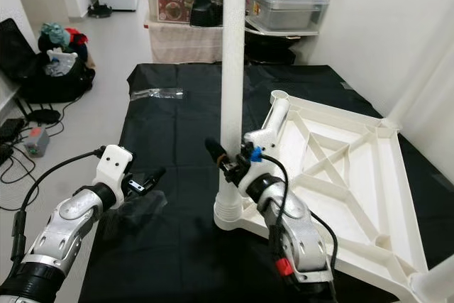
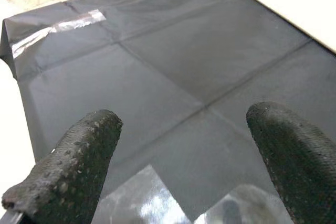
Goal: Building children table
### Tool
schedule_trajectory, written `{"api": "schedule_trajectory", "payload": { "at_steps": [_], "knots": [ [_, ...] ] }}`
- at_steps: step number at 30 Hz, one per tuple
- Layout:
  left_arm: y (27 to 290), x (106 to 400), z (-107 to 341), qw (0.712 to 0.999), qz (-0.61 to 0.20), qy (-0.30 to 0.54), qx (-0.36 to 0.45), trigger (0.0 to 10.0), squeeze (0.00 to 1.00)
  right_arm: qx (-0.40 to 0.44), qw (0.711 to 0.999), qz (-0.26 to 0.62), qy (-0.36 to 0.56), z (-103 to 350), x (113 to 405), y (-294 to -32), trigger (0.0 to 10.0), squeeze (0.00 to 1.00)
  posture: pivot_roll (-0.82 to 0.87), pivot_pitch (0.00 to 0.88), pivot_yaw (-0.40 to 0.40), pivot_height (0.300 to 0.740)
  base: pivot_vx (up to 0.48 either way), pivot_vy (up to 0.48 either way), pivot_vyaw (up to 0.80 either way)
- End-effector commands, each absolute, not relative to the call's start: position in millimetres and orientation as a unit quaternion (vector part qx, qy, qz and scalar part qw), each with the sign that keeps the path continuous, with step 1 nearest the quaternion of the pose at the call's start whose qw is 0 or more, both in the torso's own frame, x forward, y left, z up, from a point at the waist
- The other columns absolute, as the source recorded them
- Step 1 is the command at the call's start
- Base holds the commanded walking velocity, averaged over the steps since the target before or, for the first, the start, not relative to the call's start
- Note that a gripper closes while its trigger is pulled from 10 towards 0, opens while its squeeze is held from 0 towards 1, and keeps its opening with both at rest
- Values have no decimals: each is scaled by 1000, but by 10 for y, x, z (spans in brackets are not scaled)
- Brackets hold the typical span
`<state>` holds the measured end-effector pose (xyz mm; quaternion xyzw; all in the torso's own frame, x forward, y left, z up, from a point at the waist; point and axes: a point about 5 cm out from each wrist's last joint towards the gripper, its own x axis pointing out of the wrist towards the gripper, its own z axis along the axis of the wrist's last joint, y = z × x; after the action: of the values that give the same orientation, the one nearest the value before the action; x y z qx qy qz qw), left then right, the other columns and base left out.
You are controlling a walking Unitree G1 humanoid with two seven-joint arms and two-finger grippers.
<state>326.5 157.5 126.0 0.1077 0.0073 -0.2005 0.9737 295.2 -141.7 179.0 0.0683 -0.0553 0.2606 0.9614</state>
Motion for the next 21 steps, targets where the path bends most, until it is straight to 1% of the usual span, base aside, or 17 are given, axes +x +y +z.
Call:
{"api": "schedule_trajectory", "payload": {
  "at_steps": [1,5,11,14,21],
  "knots": [
    [1582,3278,1264,971,-206,8,123,10000,0,97,963,247,-46,1702,2932,-1506,10000,0,61,0,-57,740,0,0,0],
    [1592,3288,1266,971,-205,8,125,10000,0,113,966,223,-67,1732,2907,-1599,10000,0,58,0,-53,740,0,0,0],
    [1584,3290,1262,970,-207,8,125,10000,0,119,963,228,-79,1722,2849,-1600,10000,0,55,0,-46,740,0,0,0],
    [1585,3305,1273,970,-209,6,128,10000,0,111,958,248,-88,1693,2775,-1579,10000,0,55,0,-38,740,0,0,0],
    [1595,3321,1288,969,-210,4,131,10000,0,105,958,245,-102,1694,2751,-1585,10000,0,55,0,-35,740,0,0,0]
  ]
}}
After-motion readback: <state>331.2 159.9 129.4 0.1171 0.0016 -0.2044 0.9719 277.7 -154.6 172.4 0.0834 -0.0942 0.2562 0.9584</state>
